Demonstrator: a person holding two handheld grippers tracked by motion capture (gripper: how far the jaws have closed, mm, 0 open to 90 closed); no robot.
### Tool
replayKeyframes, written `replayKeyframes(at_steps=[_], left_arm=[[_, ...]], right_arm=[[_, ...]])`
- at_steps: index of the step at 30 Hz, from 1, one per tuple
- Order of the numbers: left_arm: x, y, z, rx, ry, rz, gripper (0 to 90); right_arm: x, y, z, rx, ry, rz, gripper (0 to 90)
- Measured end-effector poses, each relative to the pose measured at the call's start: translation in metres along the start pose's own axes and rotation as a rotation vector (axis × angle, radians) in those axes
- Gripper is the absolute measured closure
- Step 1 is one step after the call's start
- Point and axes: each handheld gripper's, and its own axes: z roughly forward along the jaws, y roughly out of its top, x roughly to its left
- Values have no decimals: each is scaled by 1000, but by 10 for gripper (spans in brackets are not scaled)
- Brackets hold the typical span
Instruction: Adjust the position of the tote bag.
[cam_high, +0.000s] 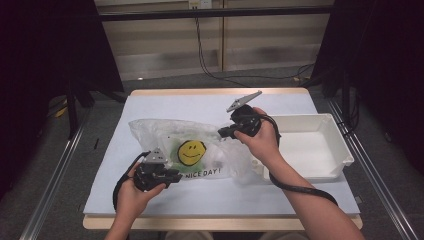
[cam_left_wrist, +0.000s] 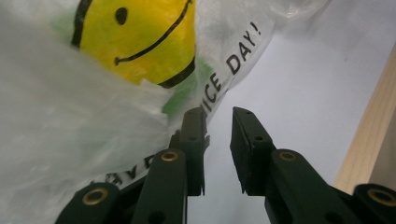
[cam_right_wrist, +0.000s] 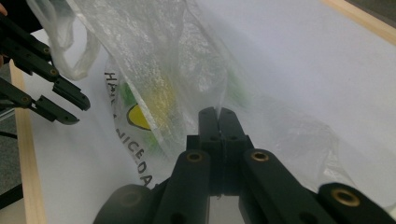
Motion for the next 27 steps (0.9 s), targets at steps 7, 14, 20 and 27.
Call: replayKeyframes(at_steps=[7, 14, 20, 27], left_arm=[[-7, 14, 11, -53, 68, 52, 661], [-15, 30, 18, -73, 67, 46, 582], [-20, 41, 24, -84, 62, 59, 572], [-24, 53, 33, -85, 43, 69, 566]], right_arm=[[4, -3, 3, 6, 18, 12, 900], [3, -5, -4, -12, -7, 15, 725], [4, -7, -15, -9, -57, -26, 499], [2, -14, -13, 53, -94, -47, 443]])
